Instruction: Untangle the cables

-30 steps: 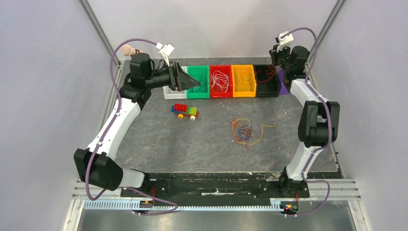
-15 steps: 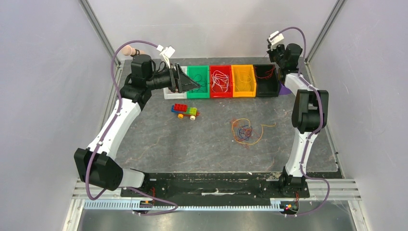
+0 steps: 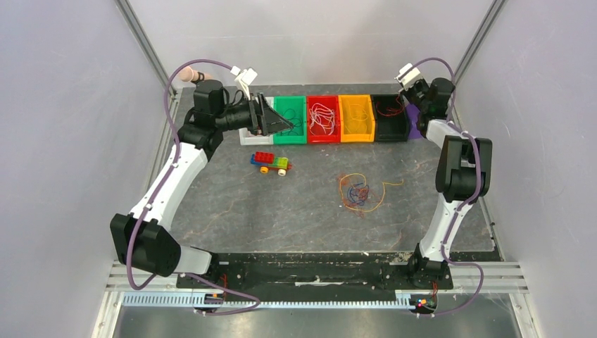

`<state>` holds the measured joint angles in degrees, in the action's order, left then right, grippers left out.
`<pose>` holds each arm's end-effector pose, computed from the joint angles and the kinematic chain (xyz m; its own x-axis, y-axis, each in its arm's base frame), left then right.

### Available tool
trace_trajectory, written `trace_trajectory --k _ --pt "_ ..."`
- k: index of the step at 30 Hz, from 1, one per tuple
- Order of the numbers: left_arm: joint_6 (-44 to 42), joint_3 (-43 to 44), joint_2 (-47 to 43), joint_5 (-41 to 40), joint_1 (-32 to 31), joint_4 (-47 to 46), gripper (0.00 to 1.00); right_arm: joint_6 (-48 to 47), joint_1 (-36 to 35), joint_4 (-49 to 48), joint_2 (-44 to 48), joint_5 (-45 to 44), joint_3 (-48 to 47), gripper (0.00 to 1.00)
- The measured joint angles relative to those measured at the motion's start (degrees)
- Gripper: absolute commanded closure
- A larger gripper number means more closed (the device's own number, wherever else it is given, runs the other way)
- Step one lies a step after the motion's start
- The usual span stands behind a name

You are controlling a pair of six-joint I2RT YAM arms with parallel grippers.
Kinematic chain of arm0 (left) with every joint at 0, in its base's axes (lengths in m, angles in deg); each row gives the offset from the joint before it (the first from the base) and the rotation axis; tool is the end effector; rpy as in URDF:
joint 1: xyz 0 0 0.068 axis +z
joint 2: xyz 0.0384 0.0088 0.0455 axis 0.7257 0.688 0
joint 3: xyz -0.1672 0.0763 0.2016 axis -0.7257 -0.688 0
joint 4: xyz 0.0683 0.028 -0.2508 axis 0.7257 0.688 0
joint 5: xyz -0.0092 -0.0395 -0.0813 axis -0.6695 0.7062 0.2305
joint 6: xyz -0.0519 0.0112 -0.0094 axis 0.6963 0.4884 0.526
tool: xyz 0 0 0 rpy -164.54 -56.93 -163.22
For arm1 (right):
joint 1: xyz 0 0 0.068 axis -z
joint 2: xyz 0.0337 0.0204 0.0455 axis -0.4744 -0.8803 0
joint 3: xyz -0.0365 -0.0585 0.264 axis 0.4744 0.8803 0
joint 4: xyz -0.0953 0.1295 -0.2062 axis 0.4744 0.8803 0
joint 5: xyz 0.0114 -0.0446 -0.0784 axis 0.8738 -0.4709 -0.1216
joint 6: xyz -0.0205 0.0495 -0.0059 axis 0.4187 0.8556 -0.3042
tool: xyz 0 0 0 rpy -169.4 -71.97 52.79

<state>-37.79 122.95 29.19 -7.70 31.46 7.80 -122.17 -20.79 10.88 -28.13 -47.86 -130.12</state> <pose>0.2930 -0.1069 0.3867 -0.6478 -0.1266 -0.7512 0.6486 0.4256 -0.6310 0.4762 -0.0481 0.2382 0.0865 -0.5529 -0.8288 -0.2911 0.7815 -0.5518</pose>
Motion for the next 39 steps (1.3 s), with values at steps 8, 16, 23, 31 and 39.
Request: trace_trajectory --k 8,16,23,31,39 --pt "0.0 -0.4 0.2 0.0 0.0 0.2 0.27 3.1 -3.3 -0.2 0.6 2.1 0.0 1.00" --pt "-0.2 -0.3 0.4 -0.2 0.0 1.6 0.27 8.1 -4.9 5.9 0.0 3.4 -0.5 0.97" --pt "-0.2 0.4 1.9 -0.3 0.0 2.4 0.27 10.7 -3.4 13.1 0.1 4.7 0.4 0.53" --pt "-0.2 0.7 2.1 -0.9 0.0 2.4 0.26 15.7 -2.2 21.7 7.1 9.7 0.4 0.12" --pt "-4.8 2.0 2.6 -2.1 -0.1 5.2 0.26 15.1 -1.0 34.3 17.1 15.4 -3.7 0.22"
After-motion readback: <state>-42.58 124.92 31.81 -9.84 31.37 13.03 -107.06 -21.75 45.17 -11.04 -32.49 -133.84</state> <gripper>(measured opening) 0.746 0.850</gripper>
